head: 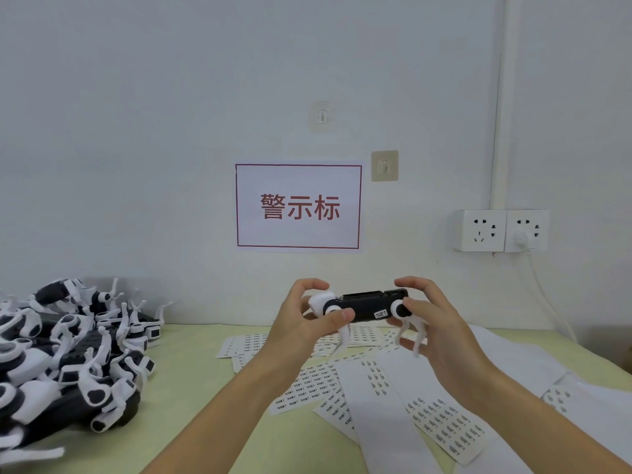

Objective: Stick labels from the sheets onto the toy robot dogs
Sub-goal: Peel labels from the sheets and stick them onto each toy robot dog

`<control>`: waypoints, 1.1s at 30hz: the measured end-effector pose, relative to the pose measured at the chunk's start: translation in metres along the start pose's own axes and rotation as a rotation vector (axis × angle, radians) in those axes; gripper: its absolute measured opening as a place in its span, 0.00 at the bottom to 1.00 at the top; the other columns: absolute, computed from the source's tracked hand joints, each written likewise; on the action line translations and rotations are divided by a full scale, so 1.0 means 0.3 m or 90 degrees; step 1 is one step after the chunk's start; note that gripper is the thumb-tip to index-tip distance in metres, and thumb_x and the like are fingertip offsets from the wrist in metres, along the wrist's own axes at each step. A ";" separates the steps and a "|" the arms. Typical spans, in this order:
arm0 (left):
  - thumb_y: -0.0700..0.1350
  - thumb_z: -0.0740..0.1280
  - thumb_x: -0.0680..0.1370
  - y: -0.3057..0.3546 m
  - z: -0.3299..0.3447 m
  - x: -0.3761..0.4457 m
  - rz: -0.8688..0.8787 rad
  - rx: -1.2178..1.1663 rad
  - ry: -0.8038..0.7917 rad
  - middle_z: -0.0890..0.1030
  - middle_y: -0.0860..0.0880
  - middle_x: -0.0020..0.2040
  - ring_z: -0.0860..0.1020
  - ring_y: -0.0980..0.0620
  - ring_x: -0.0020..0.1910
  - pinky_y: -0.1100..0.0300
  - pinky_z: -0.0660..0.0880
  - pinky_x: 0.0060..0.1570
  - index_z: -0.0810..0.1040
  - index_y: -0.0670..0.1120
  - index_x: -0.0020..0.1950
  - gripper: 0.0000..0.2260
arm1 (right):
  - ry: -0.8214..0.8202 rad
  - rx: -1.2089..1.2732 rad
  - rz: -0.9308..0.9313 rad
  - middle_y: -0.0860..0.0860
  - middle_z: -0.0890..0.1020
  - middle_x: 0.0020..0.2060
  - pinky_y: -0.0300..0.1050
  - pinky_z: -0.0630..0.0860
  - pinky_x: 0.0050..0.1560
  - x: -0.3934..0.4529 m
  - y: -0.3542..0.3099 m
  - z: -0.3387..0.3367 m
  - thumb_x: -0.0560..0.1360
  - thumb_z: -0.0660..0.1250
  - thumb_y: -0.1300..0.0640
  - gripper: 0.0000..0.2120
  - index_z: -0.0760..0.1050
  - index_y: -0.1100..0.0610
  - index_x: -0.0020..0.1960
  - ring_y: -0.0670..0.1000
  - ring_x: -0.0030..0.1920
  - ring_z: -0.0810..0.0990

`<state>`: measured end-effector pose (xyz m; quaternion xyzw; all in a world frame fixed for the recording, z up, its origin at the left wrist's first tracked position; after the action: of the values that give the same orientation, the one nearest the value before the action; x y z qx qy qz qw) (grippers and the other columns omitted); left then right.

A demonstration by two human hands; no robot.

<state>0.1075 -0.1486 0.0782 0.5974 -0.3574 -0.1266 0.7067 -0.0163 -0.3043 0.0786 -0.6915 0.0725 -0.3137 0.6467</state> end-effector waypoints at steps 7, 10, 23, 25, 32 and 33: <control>0.56 0.79 0.60 0.013 0.005 -0.003 0.048 0.034 0.003 0.81 0.46 0.52 0.83 0.48 0.49 0.53 0.77 0.55 0.77 0.57 0.52 0.23 | -0.041 -0.007 -0.037 0.46 0.85 0.51 0.55 0.73 0.59 -0.006 -0.005 0.006 0.74 0.64 0.51 0.12 0.78 0.42 0.56 0.53 0.57 0.79; 0.54 0.79 0.65 0.013 0.011 -0.004 0.062 0.035 0.002 0.82 0.45 0.53 0.83 0.45 0.51 0.49 0.78 0.59 0.77 0.56 0.52 0.19 | -0.070 -0.015 -0.038 0.47 0.84 0.53 0.56 0.74 0.60 -0.005 -0.004 0.008 0.72 0.65 0.49 0.16 0.78 0.44 0.58 0.53 0.58 0.80; 0.70 0.67 0.67 -0.008 0.056 -0.014 -0.018 0.065 -0.028 0.82 0.50 0.42 0.81 0.54 0.40 0.55 0.79 0.43 0.77 0.50 0.54 0.27 | -0.093 -0.010 0.032 0.58 0.85 0.51 0.57 0.81 0.47 0.017 0.032 -0.051 0.71 0.63 0.41 0.24 0.81 0.56 0.58 0.68 0.45 0.83; 0.65 0.61 0.77 -0.024 0.069 -0.021 -0.034 0.049 -0.030 0.83 0.52 0.42 0.81 0.55 0.41 0.59 0.78 0.42 0.78 0.49 0.55 0.21 | -0.087 0.001 0.080 0.59 0.84 0.51 0.51 0.81 0.40 0.030 0.048 -0.089 0.72 0.62 0.39 0.26 0.80 0.58 0.59 0.66 0.41 0.83; 0.53 0.60 0.83 -0.163 0.179 -0.106 0.059 0.369 -0.116 0.74 0.71 0.59 0.70 0.72 0.61 0.71 0.68 0.57 0.76 0.66 0.58 0.09 | -0.073 -0.016 0.293 0.65 0.83 0.51 0.45 0.79 0.36 0.048 0.106 -0.400 0.75 0.64 0.39 0.27 0.76 0.59 0.63 0.63 0.40 0.83; 0.53 0.60 0.83 -0.183 0.206 -0.120 0.086 0.423 -0.148 0.73 0.70 0.61 0.68 0.71 0.63 0.68 0.67 0.63 0.76 0.65 0.58 0.09 | -0.058 -0.013 0.318 0.65 0.83 0.50 0.46 0.80 0.37 0.038 0.112 -0.459 0.76 0.64 0.40 0.26 0.76 0.60 0.63 0.64 0.42 0.83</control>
<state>0.0550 -0.1873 0.0160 0.7514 -0.4955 -0.0235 0.4352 -0.0696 -0.4321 0.0464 -0.6724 0.2148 -0.1120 0.6995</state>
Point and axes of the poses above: each hand's wrist, its own x-axis towards the middle knuckle, its own z-axis out of the palm, y = z × x, the point moved 5 cm from there along x, towards the middle knuckle
